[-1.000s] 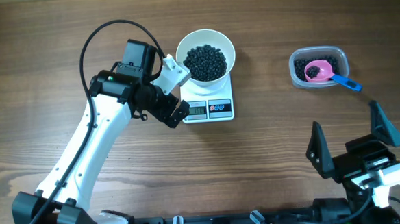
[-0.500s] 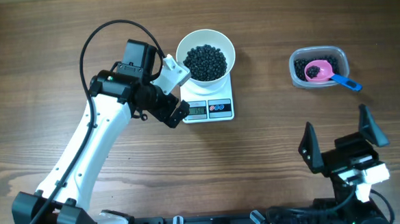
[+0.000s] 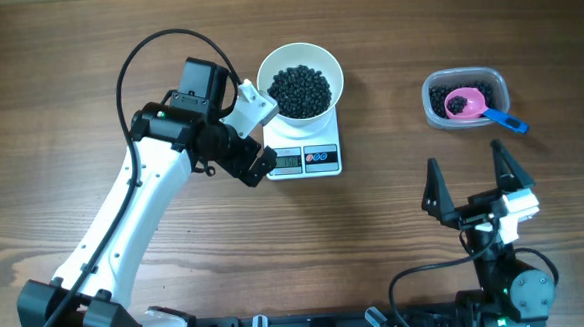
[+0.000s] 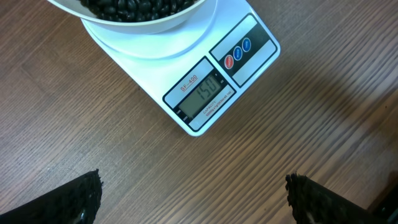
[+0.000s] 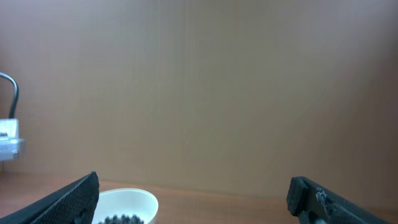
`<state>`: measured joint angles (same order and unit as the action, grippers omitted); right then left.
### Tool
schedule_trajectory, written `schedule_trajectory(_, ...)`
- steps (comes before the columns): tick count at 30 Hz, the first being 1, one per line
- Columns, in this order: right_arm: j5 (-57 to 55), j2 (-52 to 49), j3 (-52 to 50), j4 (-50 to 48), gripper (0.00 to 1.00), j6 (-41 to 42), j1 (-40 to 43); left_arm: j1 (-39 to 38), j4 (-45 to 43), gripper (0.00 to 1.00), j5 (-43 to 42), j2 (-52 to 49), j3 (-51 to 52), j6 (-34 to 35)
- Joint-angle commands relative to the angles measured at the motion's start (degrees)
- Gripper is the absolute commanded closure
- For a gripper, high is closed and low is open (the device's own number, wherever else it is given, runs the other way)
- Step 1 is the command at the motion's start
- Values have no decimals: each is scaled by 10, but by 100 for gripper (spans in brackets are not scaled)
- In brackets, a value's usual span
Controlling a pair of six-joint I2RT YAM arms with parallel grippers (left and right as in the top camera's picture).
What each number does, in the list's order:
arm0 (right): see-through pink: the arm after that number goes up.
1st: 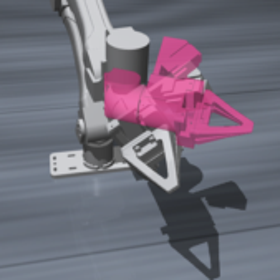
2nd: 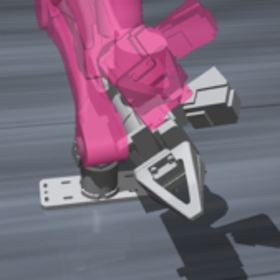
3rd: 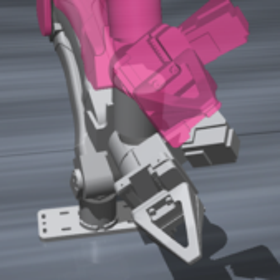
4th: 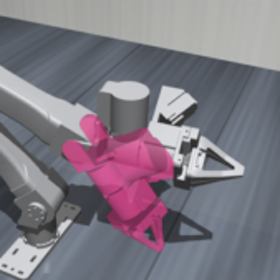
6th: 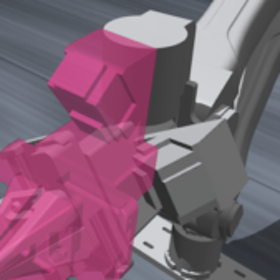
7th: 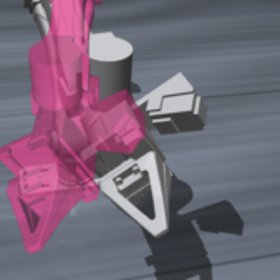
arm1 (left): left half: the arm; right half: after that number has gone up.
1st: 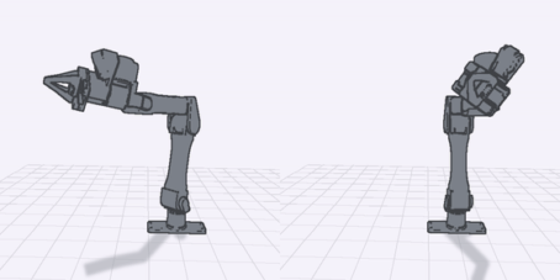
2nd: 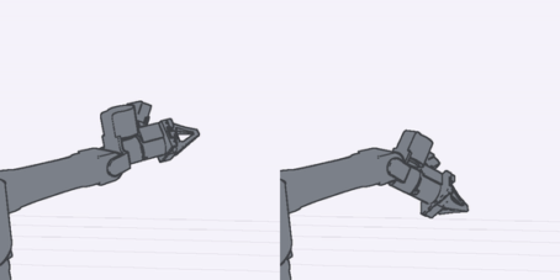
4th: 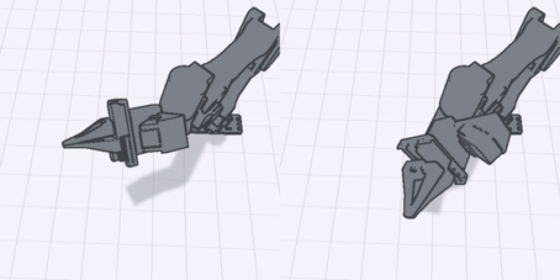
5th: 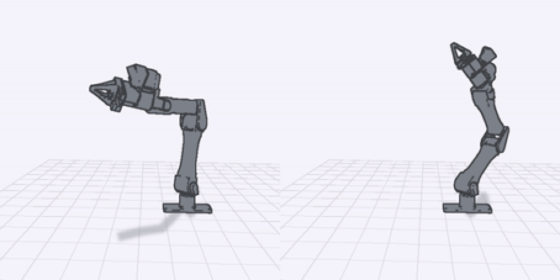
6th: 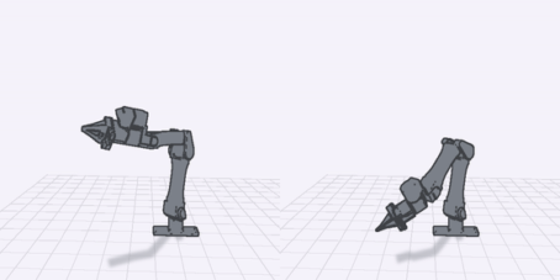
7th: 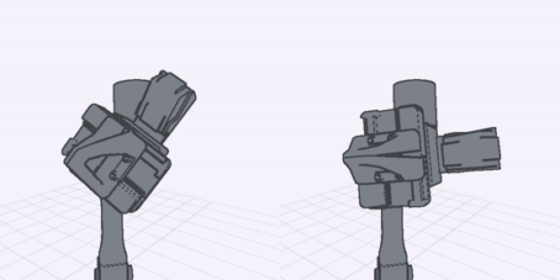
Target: Scoop item into bowl and weigh 150g on scale
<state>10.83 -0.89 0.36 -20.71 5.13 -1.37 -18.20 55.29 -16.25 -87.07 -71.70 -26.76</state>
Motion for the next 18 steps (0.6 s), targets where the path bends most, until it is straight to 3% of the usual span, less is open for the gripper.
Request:
schedule_trajectory(1,-26,7,-1,23,0,-10,-2,3,0,0,-9,-3,-4,-9)
schedule_trajectory(4,-25,7,-1,57,0,-45,-2,3,0,0,-8,-3,-4,-9)
schedule_trajectory(9,-34,7,-1,202,0,-50,-2,3,0,0,-8,-3,-4,-9)
schedule_trajectory(18,-34,7,0,202,0,-50,-2,3,0,0,-8,-3,-4,-9)
